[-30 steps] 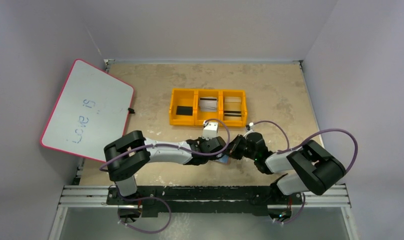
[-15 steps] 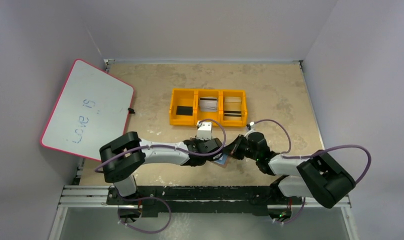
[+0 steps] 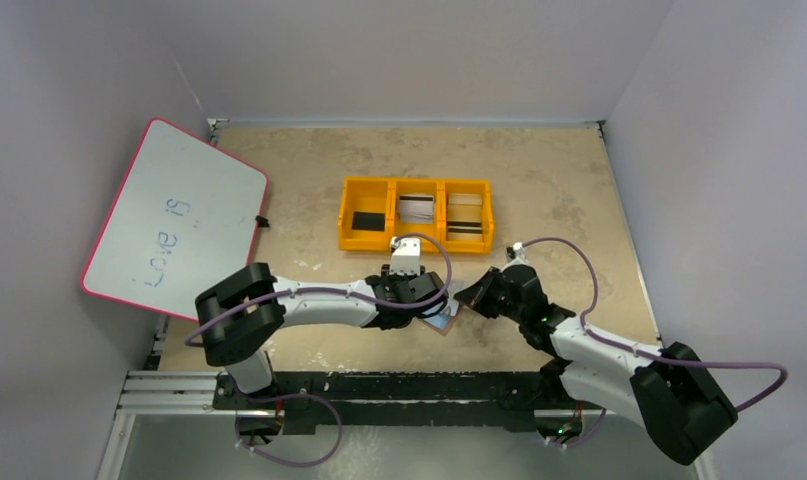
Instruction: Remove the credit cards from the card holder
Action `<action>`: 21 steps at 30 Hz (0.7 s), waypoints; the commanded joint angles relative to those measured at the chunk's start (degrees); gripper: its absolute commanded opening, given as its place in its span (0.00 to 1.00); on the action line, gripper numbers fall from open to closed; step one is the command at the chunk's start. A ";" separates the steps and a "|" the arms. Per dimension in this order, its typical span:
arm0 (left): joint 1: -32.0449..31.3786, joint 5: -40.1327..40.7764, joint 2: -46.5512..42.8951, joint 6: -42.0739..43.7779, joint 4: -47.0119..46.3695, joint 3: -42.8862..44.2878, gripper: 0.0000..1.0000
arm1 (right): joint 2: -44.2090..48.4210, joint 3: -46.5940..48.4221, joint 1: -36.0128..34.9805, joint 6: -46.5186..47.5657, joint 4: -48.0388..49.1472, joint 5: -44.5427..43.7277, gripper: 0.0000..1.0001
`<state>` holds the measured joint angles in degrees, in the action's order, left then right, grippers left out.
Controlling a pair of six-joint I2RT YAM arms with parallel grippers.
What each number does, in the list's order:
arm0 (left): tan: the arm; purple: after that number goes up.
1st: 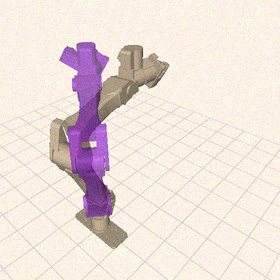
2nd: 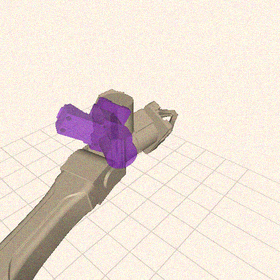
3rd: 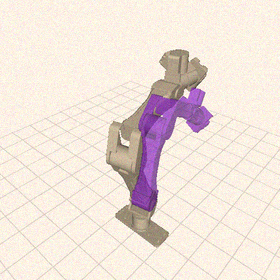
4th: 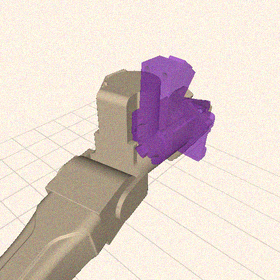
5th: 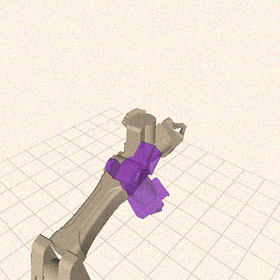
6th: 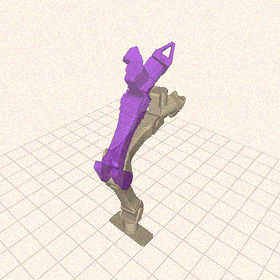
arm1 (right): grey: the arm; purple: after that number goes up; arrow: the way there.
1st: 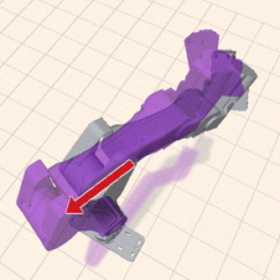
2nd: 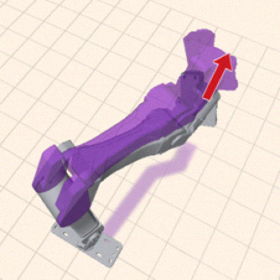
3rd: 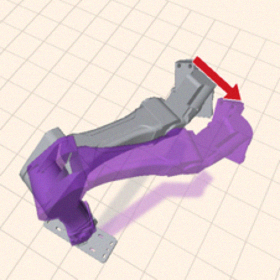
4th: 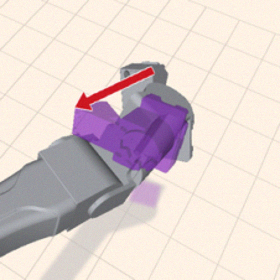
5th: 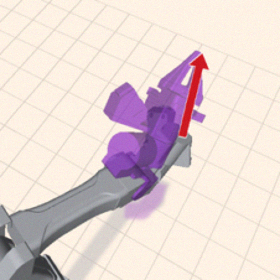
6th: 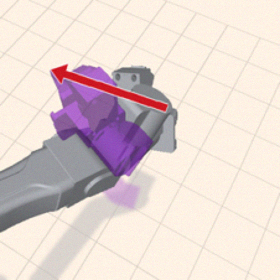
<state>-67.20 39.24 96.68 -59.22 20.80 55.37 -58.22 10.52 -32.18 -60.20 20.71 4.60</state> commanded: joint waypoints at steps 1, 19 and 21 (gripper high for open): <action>0.23 0.99 0.52 1.42 -0.18 1.69 0.43 | -0.27 2.27 0.20 1.93 -3.05 -2.29 0.00; 1.02 -8.19 5.70 0.94 -1.89 0.18 0.21 | -4.86 4.64 0.23 4.18 -1.46 -1.94 0.00; 0.94 -8.45 5.29 -0.40 -1.80 -0.93 0.17 | -4.99 6.36 0.27 5.53 -3.23 -2.96 0.00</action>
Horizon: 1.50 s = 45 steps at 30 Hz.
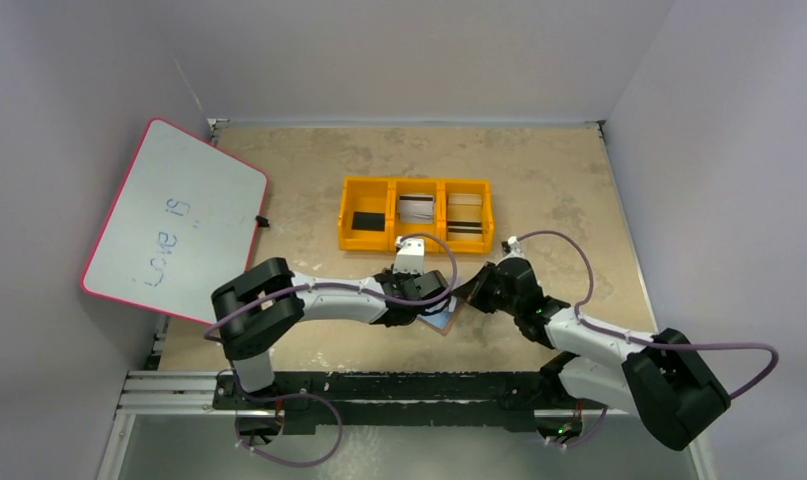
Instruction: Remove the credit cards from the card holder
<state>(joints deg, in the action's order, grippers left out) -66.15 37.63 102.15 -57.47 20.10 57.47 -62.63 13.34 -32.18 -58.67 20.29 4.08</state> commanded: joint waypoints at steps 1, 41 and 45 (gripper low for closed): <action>-0.12 -6.85 -0.60 -2.88 -1.08 -3.70 0.15 | -0.30 4.85 0.28 4.82 -4.23 -3.32 0.00; 14.38 11.42 -44.75 -1.76 22.74 -11.71 0.85 | -15.21 39.19 -4.01 85.21 -2.29 -0.87 0.00; 14.39 11.01 -45.45 -2.05 22.75 -12.09 0.85 | -24.79 44.65 -8.13 92.18 -3.01 -11.84 0.00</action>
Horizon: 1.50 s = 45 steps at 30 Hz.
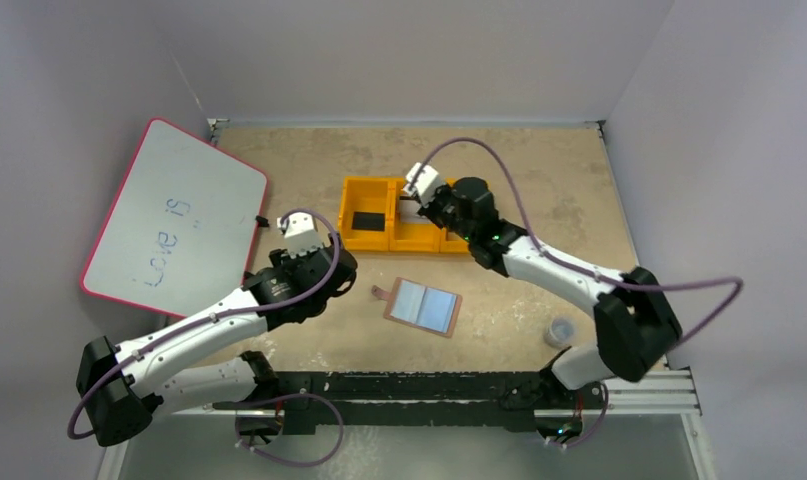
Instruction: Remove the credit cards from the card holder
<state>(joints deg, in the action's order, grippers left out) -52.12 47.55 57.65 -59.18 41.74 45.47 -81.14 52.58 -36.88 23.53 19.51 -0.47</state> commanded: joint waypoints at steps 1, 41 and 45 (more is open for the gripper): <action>0.34 0.98 -0.91 -0.21 1.26 -0.06 0.85 | -8.39 7.24 -3.62 10.61 -2.69 -8.37 0.00; 0.33 0.47 -8.53 -2.08 5.68 -2.41 0.84 | -27.32 14.94 -3.81 32.09 4.24 -15.36 0.38; 0.34 -0.27 -7.79 -2.00 4.48 -2.88 0.84 | -22.60 14.92 -3.90 28.30 0.83 -11.01 0.41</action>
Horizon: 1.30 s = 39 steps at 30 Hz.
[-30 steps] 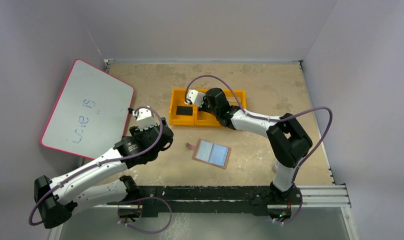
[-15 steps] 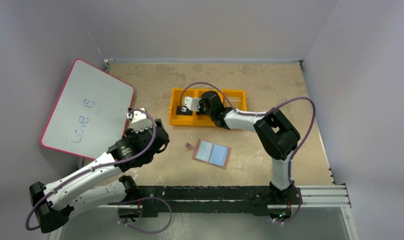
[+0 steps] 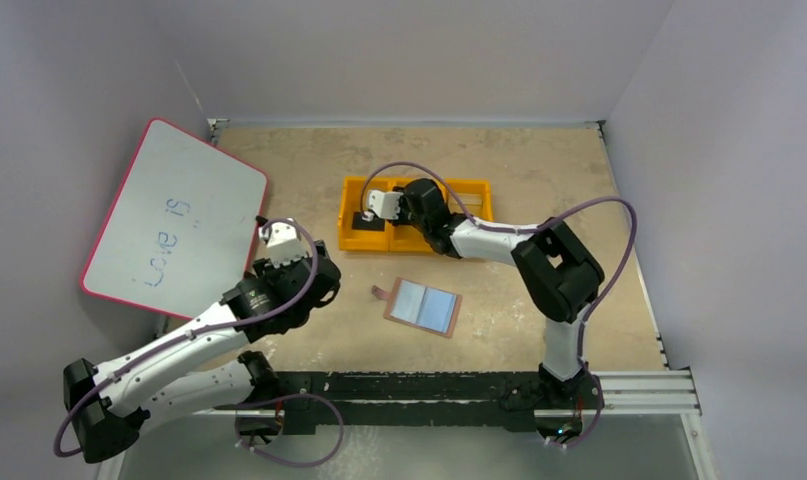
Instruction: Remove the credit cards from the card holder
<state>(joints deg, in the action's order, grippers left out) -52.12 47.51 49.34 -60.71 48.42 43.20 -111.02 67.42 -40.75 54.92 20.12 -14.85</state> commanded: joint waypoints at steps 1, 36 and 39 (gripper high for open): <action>0.38 -0.50 0.75 -0.44 -2.66 -0.82 0.84 | 8.55 -0.57 -0.03 -4.43 -0.09 4.42 0.43; 0.27 -3.04 8.90 -4.08 -10.24 -1.99 0.78 | 12.88 -18.88 -15.06 -96.10 -18.72 7.76 0.50; 0.34 -2.63 8.14 -4.61 -9.36 -1.90 0.77 | 9.77 -19.23 -17.43 -95.07 -15.73 12.53 0.46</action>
<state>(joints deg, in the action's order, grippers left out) -52.12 43.29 59.46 -63.46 38.63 40.60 -96.33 48.71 -55.13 -41.45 6.39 -5.58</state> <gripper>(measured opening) 0.779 0.486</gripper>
